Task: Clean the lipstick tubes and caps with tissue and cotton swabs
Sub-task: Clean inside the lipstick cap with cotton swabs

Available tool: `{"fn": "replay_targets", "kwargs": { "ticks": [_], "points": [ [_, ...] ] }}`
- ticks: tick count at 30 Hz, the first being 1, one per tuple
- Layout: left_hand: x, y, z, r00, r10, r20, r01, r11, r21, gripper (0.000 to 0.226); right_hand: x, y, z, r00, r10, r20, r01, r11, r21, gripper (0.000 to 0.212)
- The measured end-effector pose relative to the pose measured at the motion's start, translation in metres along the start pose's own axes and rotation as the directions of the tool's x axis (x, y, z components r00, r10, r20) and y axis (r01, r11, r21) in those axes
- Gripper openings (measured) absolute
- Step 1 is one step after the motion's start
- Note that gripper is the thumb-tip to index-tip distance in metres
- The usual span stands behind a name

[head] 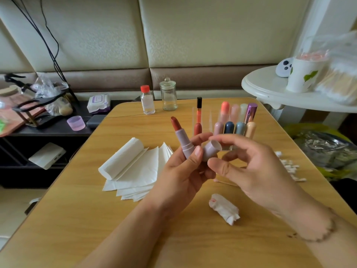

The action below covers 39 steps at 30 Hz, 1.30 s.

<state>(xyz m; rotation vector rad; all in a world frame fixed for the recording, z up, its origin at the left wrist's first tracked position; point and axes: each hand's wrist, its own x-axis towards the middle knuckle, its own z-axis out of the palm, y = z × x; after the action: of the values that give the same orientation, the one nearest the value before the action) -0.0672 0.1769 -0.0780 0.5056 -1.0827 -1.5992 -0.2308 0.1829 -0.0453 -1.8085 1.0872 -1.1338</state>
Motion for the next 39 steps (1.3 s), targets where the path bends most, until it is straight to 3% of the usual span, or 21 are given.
{"fn": "replay_targets", "kwargs": {
  "ticks": [4,7,9,11,13,17,20,25,29,32,35,37,39],
  "points": [
    [0.0,0.0,0.002,1.0,-0.008,0.02,0.008,1.0,-0.028,0.043,0.006,0.006,0.018,0.999,-0.001,-0.043,0.011,0.97,0.242,0.028],
    [0.0,-0.002,0.0,0.999,-0.022,-0.042,0.024,0.998,0.057,0.043,0.002,0.011,0.02,0.974,-0.082,-0.209,0.112,0.985,0.132,0.034],
    [0.001,-0.002,-0.002,0.996,-0.015,-0.085,0.023,0.995,0.095,0.041,-0.002,0.015,0.021,0.964,-0.128,-0.232,0.149,0.986,0.074,0.041],
    [0.001,0.0,0.0,0.997,0.009,-0.077,0.0,0.993,0.122,0.042,-0.007,0.016,0.024,0.977,-0.116,-0.179,0.122,0.992,0.025,0.049],
    [-0.001,0.004,0.003,0.999,0.022,-0.044,-0.015,0.988,0.155,0.043,-0.011,0.012,0.029,0.993,-0.064,-0.098,0.067,0.997,0.025,0.045],
    [-0.003,0.003,0.006,0.999,0.044,0.009,-0.045,0.98,0.195,0.049,-0.007,0.004,0.032,0.999,-0.015,-0.045,0.022,0.989,0.145,0.024],
    [-0.004,0.002,0.006,0.998,0.05,0.039,-0.056,0.979,0.196,0.041,-0.005,0.003,0.032,0.999,0.003,-0.038,0.007,0.966,0.26,0.023],
    [-0.004,0.01,0.002,0.998,0.045,0.049,-0.048,0.996,0.074,0.062,-0.006,-0.002,0.031,0.981,0.173,0.083,-0.184,0.724,0.665,0.024],
    [-0.001,0.007,-0.003,0.994,0.095,-0.061,-0.093,0.995,0.036,0.035,-0.006,0.0,0.029,0.969,0.229,0.098,-0.231,0.682,0.694,0.021],
    [0.0,0.004,-0.003,0.99,0.126,-0.065,-0.123,0.991,0.049,0.027,-0.006,0.001,0.031,0.964,0.266,0.004,-0.207,0.744,0.636,0.017],
    [0.0,0.003,-0.001,0.984,0.161,-0.072,-0.158,0.986,0.051,0.028,-0.009,0.002,0.033,0.971,0.153,-0.185,-0.107,0.966,0.235,0.034],
    [0.002,0.001,-0.001,0.975,0.197,-0.105,-0.191,0.98,0.062,0.031,-0.013,-0.002,0.035,0.949,0.025,-0.314,-0.027,1.0,-0.002,0.038],
    [0.002,0.0,-0.003,0.97,0.201,-0.14,-0.193,0.979,0.067,0.036,-0.017,-0.005,0.036,0.948,-0.024,-0.319,0.028,1.0,0.008,0.034]
  ]
}}
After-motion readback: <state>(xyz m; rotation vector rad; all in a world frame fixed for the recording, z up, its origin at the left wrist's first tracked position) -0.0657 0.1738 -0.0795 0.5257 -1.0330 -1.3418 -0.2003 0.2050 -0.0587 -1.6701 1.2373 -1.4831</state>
